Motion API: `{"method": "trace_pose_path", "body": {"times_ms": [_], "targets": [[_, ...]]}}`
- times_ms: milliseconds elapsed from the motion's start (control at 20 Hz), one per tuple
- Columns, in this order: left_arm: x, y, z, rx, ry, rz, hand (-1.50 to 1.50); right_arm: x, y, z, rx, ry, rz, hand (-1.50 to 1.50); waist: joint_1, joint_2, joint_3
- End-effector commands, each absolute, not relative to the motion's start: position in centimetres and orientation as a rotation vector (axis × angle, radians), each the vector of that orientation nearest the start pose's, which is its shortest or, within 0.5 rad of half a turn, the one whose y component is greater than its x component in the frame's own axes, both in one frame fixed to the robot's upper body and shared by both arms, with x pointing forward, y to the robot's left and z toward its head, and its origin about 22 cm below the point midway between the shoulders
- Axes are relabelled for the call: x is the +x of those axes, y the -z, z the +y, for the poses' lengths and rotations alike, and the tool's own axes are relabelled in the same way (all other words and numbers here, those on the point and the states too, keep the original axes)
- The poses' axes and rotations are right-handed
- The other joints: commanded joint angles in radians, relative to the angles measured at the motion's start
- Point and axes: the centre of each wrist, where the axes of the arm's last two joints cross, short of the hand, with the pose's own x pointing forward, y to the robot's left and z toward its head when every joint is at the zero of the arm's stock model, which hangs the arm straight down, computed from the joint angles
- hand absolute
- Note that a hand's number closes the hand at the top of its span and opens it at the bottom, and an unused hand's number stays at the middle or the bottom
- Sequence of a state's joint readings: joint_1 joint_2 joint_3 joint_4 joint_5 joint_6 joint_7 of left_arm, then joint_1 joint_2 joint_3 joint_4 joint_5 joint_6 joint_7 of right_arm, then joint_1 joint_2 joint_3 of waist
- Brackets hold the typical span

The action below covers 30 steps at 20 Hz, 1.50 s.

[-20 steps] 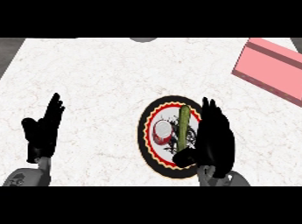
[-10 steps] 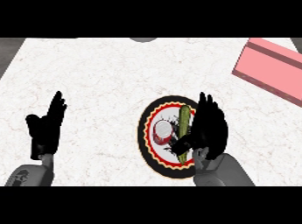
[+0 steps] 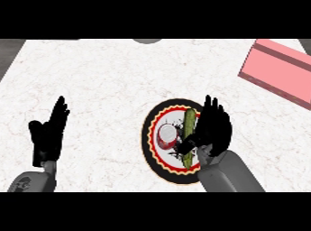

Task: Pick the squash from the plate and place it in the cardboard box

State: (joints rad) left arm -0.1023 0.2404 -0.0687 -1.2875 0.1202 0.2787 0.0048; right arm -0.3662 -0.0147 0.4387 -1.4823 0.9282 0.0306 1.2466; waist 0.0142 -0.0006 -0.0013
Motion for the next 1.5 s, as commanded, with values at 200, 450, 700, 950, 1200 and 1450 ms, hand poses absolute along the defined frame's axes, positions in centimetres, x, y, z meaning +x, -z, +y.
{"method": "trace_pose_path", "body": {"times_ms": [200, 450, 700, 950, 1200, 1450], "targets": [[27.1, 3.1, 27.5, 0.299, -0.059, -1.384, 0.0, 29.5, -5.6, -8.2, -0.999, -0.519, -0.527, -1.5, -0.004, 0.002, 0.0], [27.2, 1.7, 27.9, 0.3, -0.055, -1.392, 0.0, 29.6, -3.8, -8.2, -1.001, -0.54, -0.488, -1.5, 0.001, 0.0, 0.001], [27.0, 3.1, 27.1, 0.294, -0.053, -1.375, 0.0, 29.6, -4.2, -7.6, -0.983, -0.541, -0.504, -1.5, -0.005, 0.001, 0.001], [26.9, 2.6, 29.4, 0.311, -0.058, -1.38, 0.0, 29.7, -3.7, -7.4, -0.973, -0.544, -0.493, -1.5, -0.001, 0.002, 0.001], [26.7, 3.8, 28.0, 0.296, -0.06, -1.385, 0.0, 30.5, -1.9, -8.6, -0.957, -0.537, -0.506, -1.5, -0.007, 0.004, 0.001], [27.3, 2.7, 27.3, 0.274, -0.064, -1.375, 0.0, 30.5, -1.8, -7.8, -0.961, -0.52, -0.517, -1.5, -0.005, 0.002, 0.001]]}}
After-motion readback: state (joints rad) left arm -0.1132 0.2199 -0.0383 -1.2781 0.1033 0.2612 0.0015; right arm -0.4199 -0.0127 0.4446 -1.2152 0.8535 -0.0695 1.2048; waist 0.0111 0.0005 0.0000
